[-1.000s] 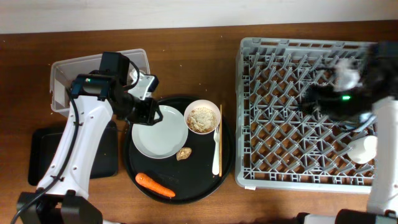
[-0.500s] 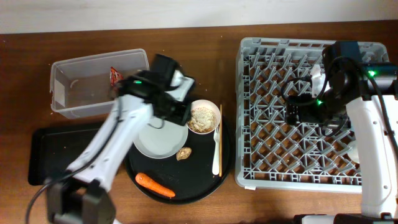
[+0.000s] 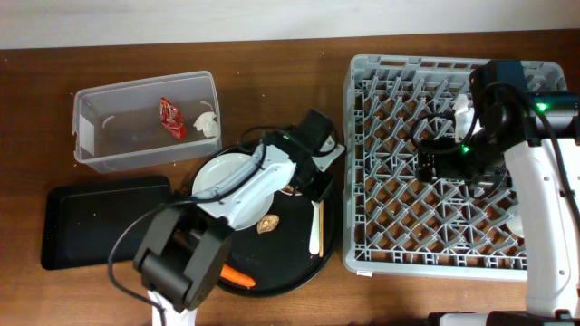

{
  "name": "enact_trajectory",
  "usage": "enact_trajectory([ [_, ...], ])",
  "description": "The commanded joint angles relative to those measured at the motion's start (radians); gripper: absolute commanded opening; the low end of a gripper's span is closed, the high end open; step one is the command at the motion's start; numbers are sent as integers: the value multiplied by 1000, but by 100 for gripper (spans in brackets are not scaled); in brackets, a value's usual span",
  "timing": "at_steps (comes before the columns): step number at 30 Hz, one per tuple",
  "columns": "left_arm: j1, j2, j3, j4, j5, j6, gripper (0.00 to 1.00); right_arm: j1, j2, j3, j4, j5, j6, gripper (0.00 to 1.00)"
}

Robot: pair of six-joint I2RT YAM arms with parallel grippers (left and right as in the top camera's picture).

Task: Sort waste into correct bins and load items into the dishwasher rack
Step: 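Reach left gripper to the pink rice bowl and grasp its rim, then lift the pink bowl with left gripper and move it left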

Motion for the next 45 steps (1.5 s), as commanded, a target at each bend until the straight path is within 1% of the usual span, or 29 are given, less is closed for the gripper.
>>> enact_trajectory([
  [1,0,27,1,3,-80,-6,41,3,-8,7,0,16,4,98],
  [2,0,30,1,5,-92,-6,37,3,-8,7,0,16,4,98],
  [3,0,30,1,6,-98,-6,36,3,-8,6,0,16,4,98],
  [6,0,31,1,10,-98,-6,28,3,-8,6,0,16,4,98],
  [7,0,31,1,10,-98,-6,23,3,-8,6,0,16,4,98],
  [8,0,31,1,10,-98,-6,21,3,-8,7,0,16,4,98],
  [13,0,31,1,10,-98,-7,10,3,-8,6,0,16,4,98],
  [27,0,57,-2,1,-98,-6,8,3,-8,6,-4,16,4,98],
  [33,0,63,-2,-12,-132,-6,8,3,-8,6,-4,15,4,98],
  [34,0,64,-2,-14,-131,-6,8,3,-8,6,-4,15,4,98],
  [35,0,66,-2,-16,-132,-6,13,3,-8,6,-4,16,4,98],
  [36,0,67,-2,-17,-131,-6,15,3,-8,6,-4,16,4,98],
  [38,-4,69,-2,-20,-132,-6,15,3,-8,6,-4,16,4,98],
  [40,-4,71,-2,-21,-135,-6,18,3,-8,6,-4,16,4,98],
  [41,-4,71,-4,-21,-135,-6,18,3,-8,6,-4,16,4,98],
  [43,-4,71,-4,-21,-135,-6,16,3,-8,6,-4,16,4,98],
  [45,-4,71,-4,-21,-135,-6,7,3,-8,6,-4,16,4,98],
])
